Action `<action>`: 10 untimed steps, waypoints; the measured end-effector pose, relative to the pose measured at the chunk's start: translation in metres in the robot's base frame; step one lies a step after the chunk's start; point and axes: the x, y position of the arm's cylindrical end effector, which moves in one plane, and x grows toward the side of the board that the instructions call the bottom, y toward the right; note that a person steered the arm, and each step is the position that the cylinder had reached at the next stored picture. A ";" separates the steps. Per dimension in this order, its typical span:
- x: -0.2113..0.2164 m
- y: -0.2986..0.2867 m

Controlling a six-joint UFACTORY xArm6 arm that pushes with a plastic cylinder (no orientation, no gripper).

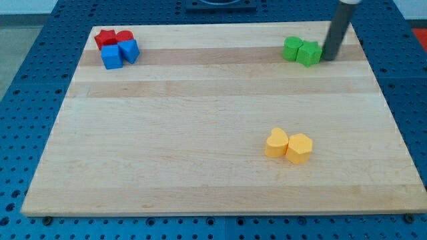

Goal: Push the group of blocks to the top right

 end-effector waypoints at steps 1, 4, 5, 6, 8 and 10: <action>-0.016 -0.053; -0.029 -0.137; -0.030 -0.236; -0.030 -0.297; -0.033 -0.227; -0.023 -0.003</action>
